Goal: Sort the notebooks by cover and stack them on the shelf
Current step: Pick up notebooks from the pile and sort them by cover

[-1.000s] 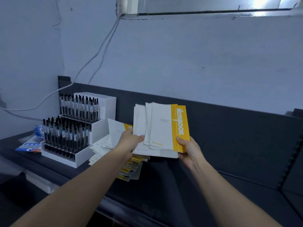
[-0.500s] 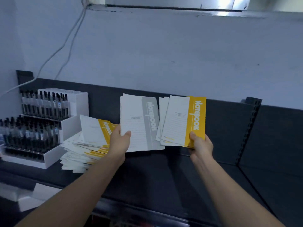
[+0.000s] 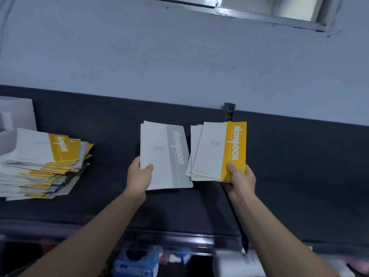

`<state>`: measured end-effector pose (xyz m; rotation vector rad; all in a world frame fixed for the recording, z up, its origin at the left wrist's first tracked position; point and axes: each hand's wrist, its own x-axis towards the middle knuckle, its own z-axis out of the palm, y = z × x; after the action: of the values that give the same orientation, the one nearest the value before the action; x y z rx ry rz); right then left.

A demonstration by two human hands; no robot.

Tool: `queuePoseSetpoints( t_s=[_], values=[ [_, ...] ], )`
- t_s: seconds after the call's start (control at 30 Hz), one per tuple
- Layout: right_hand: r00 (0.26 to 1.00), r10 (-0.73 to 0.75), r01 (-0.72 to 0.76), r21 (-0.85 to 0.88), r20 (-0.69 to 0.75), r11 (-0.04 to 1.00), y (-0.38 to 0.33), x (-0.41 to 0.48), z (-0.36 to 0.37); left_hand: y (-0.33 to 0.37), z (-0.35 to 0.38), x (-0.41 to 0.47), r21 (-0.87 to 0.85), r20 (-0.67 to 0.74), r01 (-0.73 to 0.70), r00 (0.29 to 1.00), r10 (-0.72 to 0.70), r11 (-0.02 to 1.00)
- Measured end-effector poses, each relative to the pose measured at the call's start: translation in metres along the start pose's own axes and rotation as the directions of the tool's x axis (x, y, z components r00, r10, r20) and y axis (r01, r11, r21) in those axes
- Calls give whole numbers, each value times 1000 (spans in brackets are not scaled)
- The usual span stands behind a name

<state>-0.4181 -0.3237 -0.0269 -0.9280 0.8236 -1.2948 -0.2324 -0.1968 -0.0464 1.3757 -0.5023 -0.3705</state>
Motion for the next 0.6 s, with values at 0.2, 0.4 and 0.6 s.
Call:
queuePoseSetpoints(
  t_s=[0.2,0.4,0.6],
  values=[
    [1000,-13,9,-131,-28,991,-32,11,-86,-7,75,-51,-6,79,20,997,-19,1000],
    [998,-11,-3,-215,-63,977,-59,26,-149,-8,138,-81,-14,167,28,986,-25,1000],
    [988,-95,64,-229,-125,971,-83,46,-191,-10,196,-87,0,244,19,970,-18,1000]
  ],
)
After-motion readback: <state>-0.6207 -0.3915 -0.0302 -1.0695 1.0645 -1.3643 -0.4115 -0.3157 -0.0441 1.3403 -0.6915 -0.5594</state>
